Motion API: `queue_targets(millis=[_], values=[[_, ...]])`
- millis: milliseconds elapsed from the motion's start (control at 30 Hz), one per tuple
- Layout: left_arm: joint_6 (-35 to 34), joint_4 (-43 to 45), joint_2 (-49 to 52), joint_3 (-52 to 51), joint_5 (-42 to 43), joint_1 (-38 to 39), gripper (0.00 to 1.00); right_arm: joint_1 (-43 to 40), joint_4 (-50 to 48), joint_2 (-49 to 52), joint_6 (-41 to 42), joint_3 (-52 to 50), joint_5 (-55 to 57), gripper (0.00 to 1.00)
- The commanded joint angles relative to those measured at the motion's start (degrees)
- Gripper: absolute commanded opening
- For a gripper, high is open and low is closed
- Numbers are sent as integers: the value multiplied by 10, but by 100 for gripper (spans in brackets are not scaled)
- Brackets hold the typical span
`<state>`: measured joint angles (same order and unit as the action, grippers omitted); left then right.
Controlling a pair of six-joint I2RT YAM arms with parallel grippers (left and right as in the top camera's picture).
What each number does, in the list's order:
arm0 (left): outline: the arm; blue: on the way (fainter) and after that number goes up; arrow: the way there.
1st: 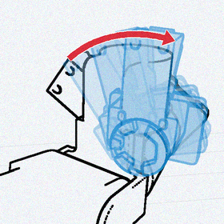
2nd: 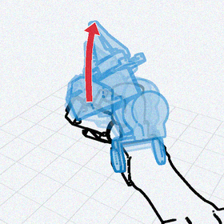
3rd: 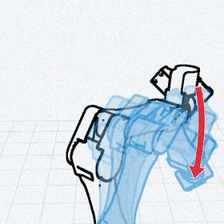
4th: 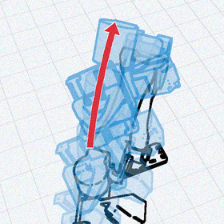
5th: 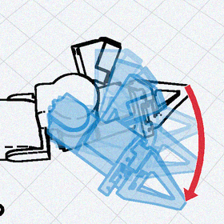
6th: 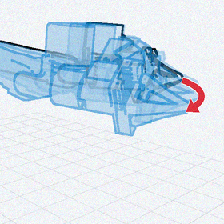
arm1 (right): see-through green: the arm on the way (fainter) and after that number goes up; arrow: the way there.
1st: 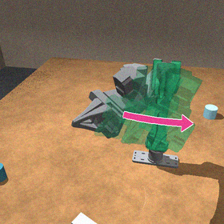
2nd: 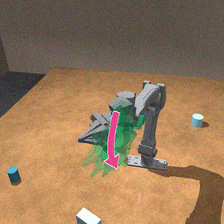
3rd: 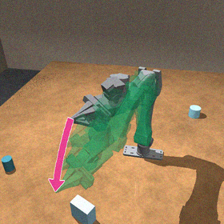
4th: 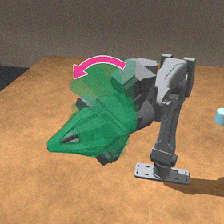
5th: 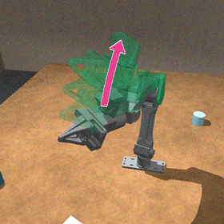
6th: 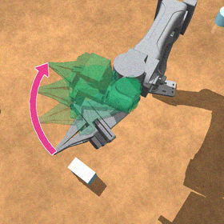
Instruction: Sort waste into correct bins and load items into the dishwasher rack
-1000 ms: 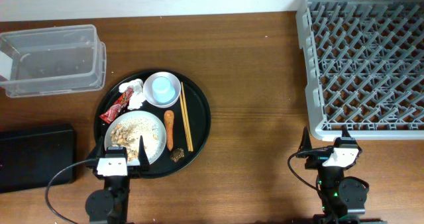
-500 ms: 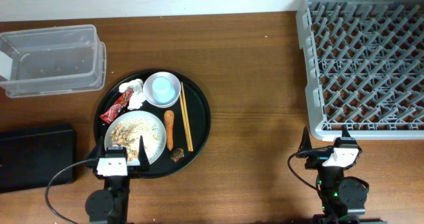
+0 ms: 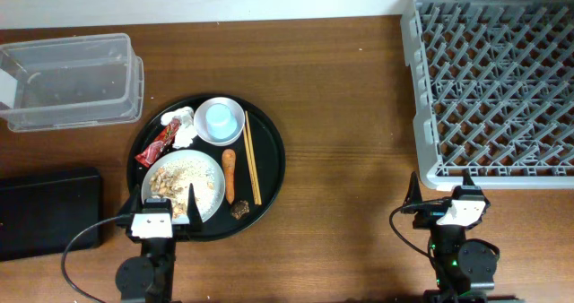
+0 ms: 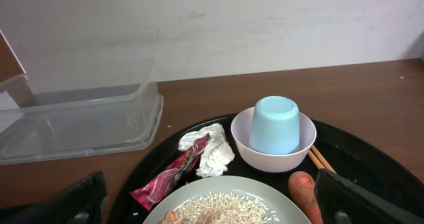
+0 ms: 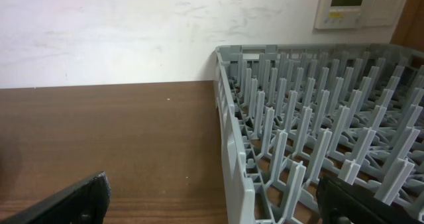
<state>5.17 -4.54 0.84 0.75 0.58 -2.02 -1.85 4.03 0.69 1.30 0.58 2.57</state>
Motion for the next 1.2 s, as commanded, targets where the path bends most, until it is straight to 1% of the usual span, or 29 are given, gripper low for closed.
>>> queue_targets(millis=[0, 400, 433, 467, 500, 533, 567, 667, 767, 833, 867, 933, 1000, 1100, 1167], values=[[10, -2, -5, -3, -6, -3, 99, -4, 5, -5, 0, -3, 7, 98], [10, -2, -5, -3, -6, -3, 99, -4, 5, -5, 0, -3, 7, 98], [5, 2, -5, -3, 4, -3, 99, -4, 5, -5, 0, -3, 7, 98], [-5, 11, -5, -2, 35, -3, 99, -4, 5, -5, 0, -3, 7, 98], [-32, 18, -5, -2, 94, -3, 99, -4, 5, -5, 0, -3, 7, 98], [-62, 25, -5, -2, 190, -2, 99, -4, 5, -5, 0, -3, 7, 98], [-63, 49, -5, -2, 272, -2, 99, -4, 5, -5, 0, -3, 7, 98], [-61, 127, -5, -2, 432, -2, 99, -4, 5, -5, 0, -3, 7, 98], [-56, 177, -5, 2, 461, -3, 99, -4, 5, -5, 0, -3, 7, 98], [-56, 177, -5, 19, 457, -3, 99, -4, 5, -5, 0, -3, 7, 98], [-57, 173, -3, 29, 450, -3, 99, -4, 5, -5, 0, -3, 7, 98], [-56, 119, 17, 79, 403, -3, 99, -4, 5, -5, 0, -3, 7, 98], [-53, 47, 47, 133, 363, -3, 99, -4, 5, -5, 0, -3, 7, 98], [0, -74, 149, 249, 354, -3, 99, -4, 5, -5, 0, -3, 7, 98], [12, -145, 233, 325, 341, -3, 99, -4, 5, -5, 0, -3, 7, 98]])
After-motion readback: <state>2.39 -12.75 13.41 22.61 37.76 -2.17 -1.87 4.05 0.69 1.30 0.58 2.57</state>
